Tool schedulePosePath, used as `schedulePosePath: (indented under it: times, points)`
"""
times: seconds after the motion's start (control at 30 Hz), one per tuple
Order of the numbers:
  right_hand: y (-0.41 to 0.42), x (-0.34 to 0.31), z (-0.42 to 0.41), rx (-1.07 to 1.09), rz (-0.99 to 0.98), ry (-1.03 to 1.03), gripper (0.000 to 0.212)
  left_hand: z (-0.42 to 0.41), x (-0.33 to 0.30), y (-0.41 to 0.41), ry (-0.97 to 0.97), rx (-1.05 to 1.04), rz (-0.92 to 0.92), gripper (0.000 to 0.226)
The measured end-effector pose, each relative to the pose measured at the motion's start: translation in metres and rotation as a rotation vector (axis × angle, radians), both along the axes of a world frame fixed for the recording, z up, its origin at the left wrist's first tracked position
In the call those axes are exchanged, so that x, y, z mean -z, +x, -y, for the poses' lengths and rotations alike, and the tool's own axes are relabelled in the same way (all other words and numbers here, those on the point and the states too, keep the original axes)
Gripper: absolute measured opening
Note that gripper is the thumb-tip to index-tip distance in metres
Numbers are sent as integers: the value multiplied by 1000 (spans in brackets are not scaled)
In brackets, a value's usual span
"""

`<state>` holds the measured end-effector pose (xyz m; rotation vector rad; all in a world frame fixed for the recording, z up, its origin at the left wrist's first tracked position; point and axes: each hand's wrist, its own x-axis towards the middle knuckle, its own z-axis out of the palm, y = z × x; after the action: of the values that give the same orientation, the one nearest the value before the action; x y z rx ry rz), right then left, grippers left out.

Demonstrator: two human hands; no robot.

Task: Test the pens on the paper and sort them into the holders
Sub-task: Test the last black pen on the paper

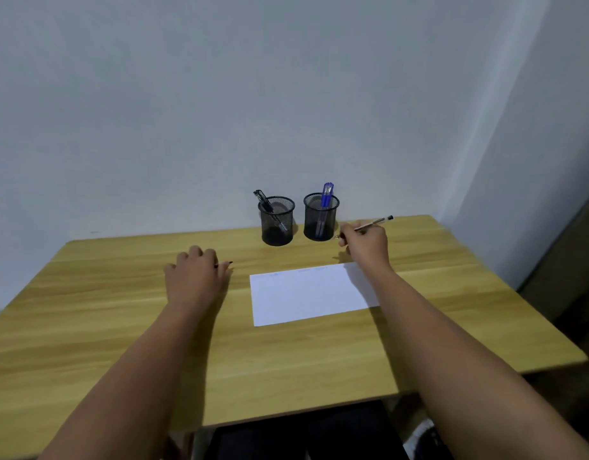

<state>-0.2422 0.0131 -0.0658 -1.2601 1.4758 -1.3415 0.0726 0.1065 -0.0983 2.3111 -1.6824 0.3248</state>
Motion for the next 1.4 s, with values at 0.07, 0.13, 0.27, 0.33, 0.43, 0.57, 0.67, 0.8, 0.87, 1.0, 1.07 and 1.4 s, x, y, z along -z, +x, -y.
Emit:
schedulePosePath:
  times: [0.07,0.13,0.27,0.33,0.43,0.57,0.67,0.8,0.87,1.0,1.07,1.4]
  points:
    - [-10,6,-5,-20,51,6,15,-2,11,7,19,-2,18,38]
    - [-15,14,-9,-45,73,15,15,-3,19,8,-1,-1,-4,40]
    - [-15,31,-7,-116,166,8,25,-8,24,-6,-211,249,-120,45]
    - [-12,35,-7,-175,213,25,27,-13,26,-19,-176,501,-166,47]
    - [-11,46,-4,-209,177,59,32,-16,34,-27,-108,629,-190,49]
    - [-12,52,1,-228,161,57,35,-11,41,-25,-47,539,-173,59]
    - [-12,52,2,-203,169,60,36,-13,44,-27,-41,515,-173,59]
    - [-14,61,2,-200,99,0,41,-15,42,-29,-40,503,-178,60]
    - [-16,62,1,-198,84,-7,40,-15,40,-30,-45,502,-186,60]
    - [-15,62,1,-219,71,-12,40,-18,39,-31,-36,501,-197,60]
    - [-14,62,0,-225,61,-3,39,-19,39,-30,-30,499,-200,61]
    - [-11,60,-1,-250,-12,-5,39,-19,37,-31,-20,483,-197,62]
